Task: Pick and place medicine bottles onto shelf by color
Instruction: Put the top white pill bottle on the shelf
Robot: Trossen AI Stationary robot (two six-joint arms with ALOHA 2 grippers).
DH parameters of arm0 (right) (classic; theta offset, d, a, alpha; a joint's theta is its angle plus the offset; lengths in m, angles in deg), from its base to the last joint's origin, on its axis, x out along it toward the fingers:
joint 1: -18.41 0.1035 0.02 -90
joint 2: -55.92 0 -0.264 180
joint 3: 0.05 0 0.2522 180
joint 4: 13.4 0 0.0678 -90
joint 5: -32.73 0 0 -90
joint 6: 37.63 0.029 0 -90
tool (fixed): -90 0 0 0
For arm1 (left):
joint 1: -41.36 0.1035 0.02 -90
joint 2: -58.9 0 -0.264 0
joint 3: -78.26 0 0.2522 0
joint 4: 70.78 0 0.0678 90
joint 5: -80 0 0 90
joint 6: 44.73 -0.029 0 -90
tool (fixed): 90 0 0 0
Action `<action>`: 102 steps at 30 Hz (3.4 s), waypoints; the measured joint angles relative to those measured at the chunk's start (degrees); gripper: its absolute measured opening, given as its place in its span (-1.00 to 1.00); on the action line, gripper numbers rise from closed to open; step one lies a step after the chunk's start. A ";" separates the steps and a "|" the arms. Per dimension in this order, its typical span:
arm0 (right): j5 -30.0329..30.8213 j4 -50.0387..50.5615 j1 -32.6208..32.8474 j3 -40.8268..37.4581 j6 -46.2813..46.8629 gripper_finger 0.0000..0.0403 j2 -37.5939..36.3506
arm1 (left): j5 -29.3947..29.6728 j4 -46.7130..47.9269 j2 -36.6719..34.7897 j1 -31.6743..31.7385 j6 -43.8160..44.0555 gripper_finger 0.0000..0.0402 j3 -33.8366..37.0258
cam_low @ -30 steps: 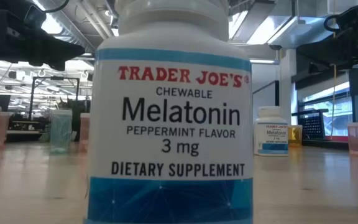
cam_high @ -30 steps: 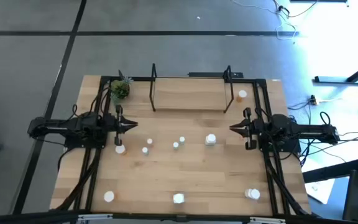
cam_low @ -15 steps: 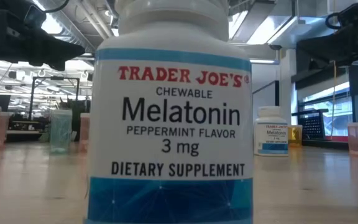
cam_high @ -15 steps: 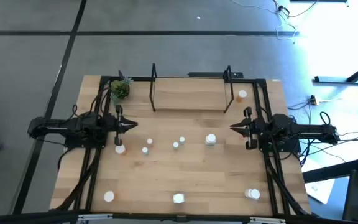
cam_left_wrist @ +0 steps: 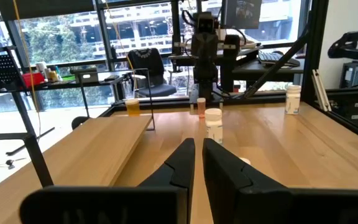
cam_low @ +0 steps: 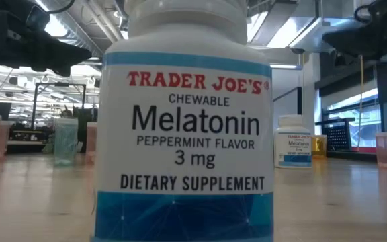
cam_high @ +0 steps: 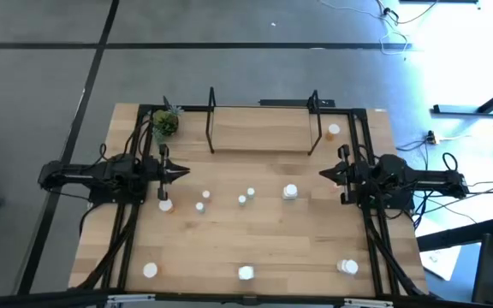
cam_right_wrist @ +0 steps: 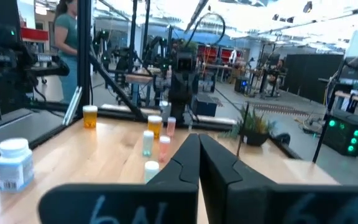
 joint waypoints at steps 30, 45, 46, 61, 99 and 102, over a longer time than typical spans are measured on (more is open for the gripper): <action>2.87 59.81 0.31 62.90 6.26 -0.86 64.19 | 0.01 0.00 0.01 -0.01 0.02 -0.86 -0.01; 3.11 60.92 -0.26 68.36 6.45 -0.18 73.86 | 0.02 0.02 0.01 -0.01 0.02 -0.86 0.01; 3.11 60.90 -0.26 68.36 5.72 -0.13 74.36 | 0.02 0.02 -0.01 -0.01 0.01 -0.86 0.00; -4.23 63.28 -0.26 68.36 -5.10 0.05 81.84 | 0.01 0.01 0.00 -0.01 0.00 -0.86 -0.01; -3.84 63.48 0.81 68.36 -0.56 0.05 88.33 | 0.00 0.02 0.01 -0.01 0.00 -0.86 0.01; -2.07 63.91 1.59 68.36 -2.79 0.05 88.33 | 0.02 0.00 -0.01 0.01 0.00 -0.86 -0.01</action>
